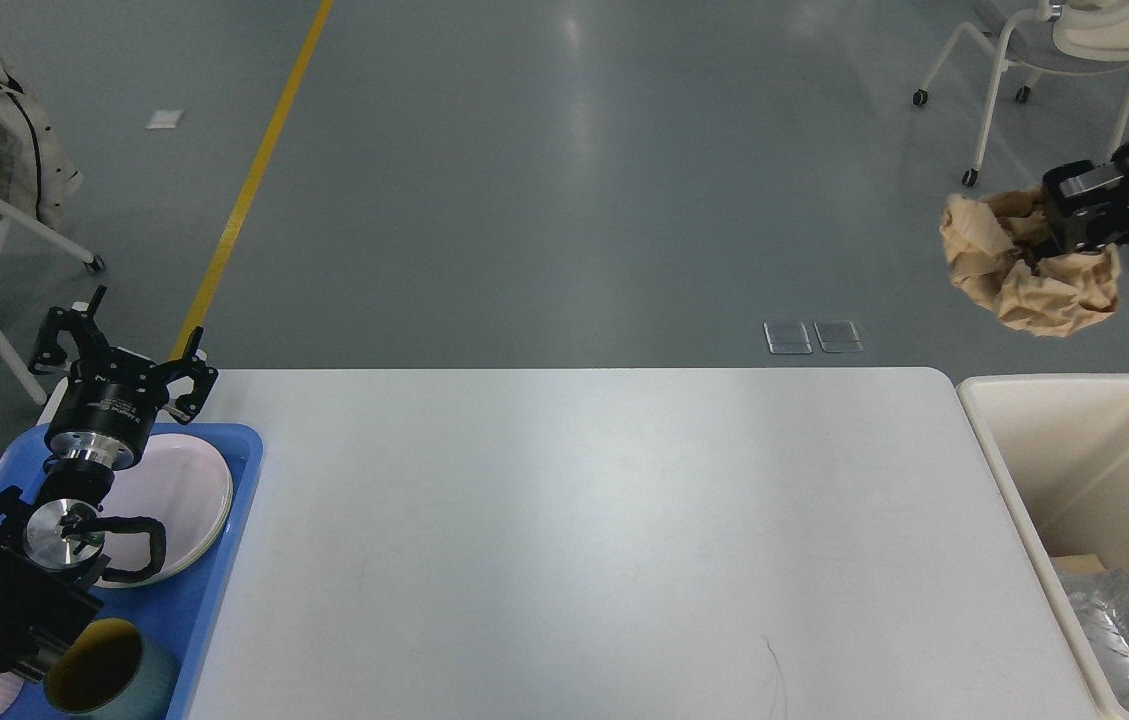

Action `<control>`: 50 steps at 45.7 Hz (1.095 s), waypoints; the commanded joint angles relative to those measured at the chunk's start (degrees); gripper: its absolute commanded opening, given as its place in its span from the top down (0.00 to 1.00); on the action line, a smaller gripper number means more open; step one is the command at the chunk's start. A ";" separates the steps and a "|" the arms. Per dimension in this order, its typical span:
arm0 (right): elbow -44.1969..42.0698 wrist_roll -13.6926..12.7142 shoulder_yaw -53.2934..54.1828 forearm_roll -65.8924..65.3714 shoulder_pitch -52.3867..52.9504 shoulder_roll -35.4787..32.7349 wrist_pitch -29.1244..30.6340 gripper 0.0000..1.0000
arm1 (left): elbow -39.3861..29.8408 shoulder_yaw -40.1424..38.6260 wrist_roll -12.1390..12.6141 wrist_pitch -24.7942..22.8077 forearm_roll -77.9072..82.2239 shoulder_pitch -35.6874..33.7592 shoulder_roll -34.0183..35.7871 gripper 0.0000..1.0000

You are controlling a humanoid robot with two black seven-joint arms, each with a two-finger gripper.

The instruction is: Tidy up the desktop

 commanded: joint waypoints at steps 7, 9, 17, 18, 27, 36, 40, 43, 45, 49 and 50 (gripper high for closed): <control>-23.86 -0.34 -10.46 -6.74 -33.97 -9.46 -28.97 1.00 | 0.00 0.09 0.00 0.00 0.00 -0.08 0.00 0.00; -29.83 -0.34 -8.62 -3.68 -43.72 -10.25 -32.83 1.00 | 0.00 0.09 0.00 0.00 0.00 -0.08 0.00 0.00; -47.86 -0.25 2.98 16.01 -78.63 -9.29 -45.77 1.00 | 0.00 0.09 0.00 0.00 0.00 -0.08 0.00 0.00; -49.97 -0.25 4.82 17.86 -82.23 -8.85 -46.47 1.00 | 0.00 0.09 0.00 0.00 0.00 -0.08 0.00 0.00; -56.84 -1.13 21.79 19.63 -99.75 -4.98 -47.45 0.91 | 0.00 0.09 0.00 0.00 0.00 0.00 0.00 0.00; -58.25 -1.13 28.30 20.07 -101.87 -4.54 -47.62 0.00 | 0.00 0.09 0.00 0.00 0.00 -0.08 0.00 0.00; -58.16 -1.13 28.92 20.16 -101.87 -4.54 -47.62 0.00 | 0.00 0.09 0.00 0.00 0.00 -0.08 0.00 0.00; -58.16 -1.13 28.92 20.16 -101.87 -4.63 -47.62 0.00 | 0.00 0.09 0.00 0.00 0.00 0.00 0.00 0.00; -58.16 -1.13 28.92 20.16 -101.87 -4.63 -47.62 0.00 | 0.00 0.09 0.00 0.00 0.00 -0.08 0.00 0.00; -58.34 -0.86 29.36 20.60 -101.26 -4.54 -48.06 0.00 | 0.00 0.00 0.00 0.00 0.00 0.00 0.00 0.00; -58.25 -0.78 29.88 20.78 -100.90 -4.37 -48.15 0.00 | 0.00 0.09 0.00 0.00 0.00 0.00 0.00 0.00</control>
